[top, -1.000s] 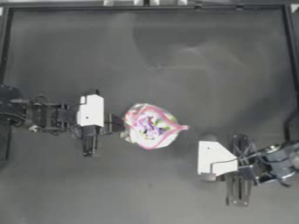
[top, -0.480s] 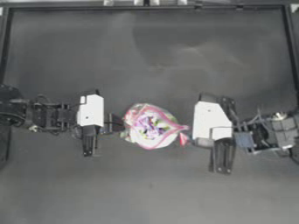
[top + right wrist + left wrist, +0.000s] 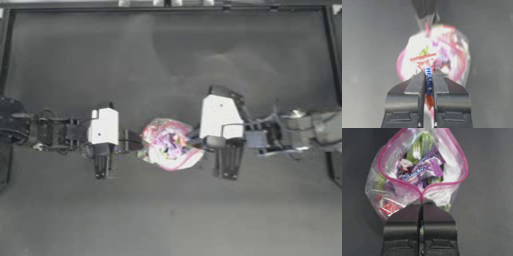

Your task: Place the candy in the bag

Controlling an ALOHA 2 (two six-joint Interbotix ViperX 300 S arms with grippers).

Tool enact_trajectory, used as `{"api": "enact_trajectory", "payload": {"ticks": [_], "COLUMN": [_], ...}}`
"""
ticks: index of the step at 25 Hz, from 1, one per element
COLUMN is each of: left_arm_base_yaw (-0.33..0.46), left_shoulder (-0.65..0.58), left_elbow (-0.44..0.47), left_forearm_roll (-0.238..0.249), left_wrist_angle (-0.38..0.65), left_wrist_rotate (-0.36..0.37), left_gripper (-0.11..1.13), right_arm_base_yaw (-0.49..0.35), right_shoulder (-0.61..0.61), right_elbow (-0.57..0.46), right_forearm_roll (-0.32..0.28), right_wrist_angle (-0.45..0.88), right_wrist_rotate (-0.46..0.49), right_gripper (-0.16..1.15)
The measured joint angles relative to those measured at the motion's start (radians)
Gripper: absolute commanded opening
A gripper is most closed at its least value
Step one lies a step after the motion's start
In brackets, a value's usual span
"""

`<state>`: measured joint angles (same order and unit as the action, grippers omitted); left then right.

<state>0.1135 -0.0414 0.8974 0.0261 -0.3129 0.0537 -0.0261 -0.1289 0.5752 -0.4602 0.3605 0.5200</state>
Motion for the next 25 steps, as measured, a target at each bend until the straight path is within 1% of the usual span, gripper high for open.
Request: {"api": "enact_trajectory", "payload": {"ticks": [3, 7, 13, 16, 17, 19, 22, 24, 25], "left_arm_base_yaw": [-0.002, -0.002, 0.000, -0.002, 0.000, -0.002, -0.002, 0.000, -0.002], "left_shoulder": [0.000, 0.000, 0.002, 0.002, 0.000, 0.002, 0.002, 0.002, 0.002], "left_elbow": [0.000, 0.000, 0.000, 0.000, 0.000, 0.000, 0.000, 0.000, 0.000], "left_forearm_roll": [0.000, 0.000, 0.002, 0.002, 0.002, 0.002, 0.003, 0.003, 0.003], "left_wrist_angle": [0.000, 0.000, -0.005, -0.009, -0.009, -0.011, -0.011, -0.011, -0.011], "left_wrist_rotate": [0.000, 0.000, 0.000, 0.000, 0.000, 0.000, 0.000, 0.000, 0.000], "left_gripper": [0.03, 0.03, 0.03, 0.03, 0.03, 0.03, 0.03, 0.03, 0.03], "right_arm_base_yaw": [-0.017, -0.028, -0.041, -0.041, -0.043, -0.043, -0.043, -0.043, -0.043], "right_shoulder": [0.061, 0.118, 0.179, 0.195, 0.198, 0.202, 0.207, 0.210, 0.210], "right_elbow": [-0.014, -0.028, -0.040, -0.046, -0.049, -0.049, -0.049, -0.049, -0.049], "right_forearm_roll": [-0.002, -0.011, -0.018, -0.021, -0.023, -0.034, -0.037, -0.037, -0.035], "right_wrist_angle": [-0.046, -0.071, -0.098, -0.098, -0.098, -0.098, -0.098, -0.100, -0.100], "right_wrist_rotate": [-0.005, -0.005, -0.005, -0.005, -0.005, -0.005, -0.005, -0.005, -0.005], "right_gripper": [0.34, 0.34, 0.34, 0.37, 0.40, 0.54, 0.78, 0.90, 0.94]}}
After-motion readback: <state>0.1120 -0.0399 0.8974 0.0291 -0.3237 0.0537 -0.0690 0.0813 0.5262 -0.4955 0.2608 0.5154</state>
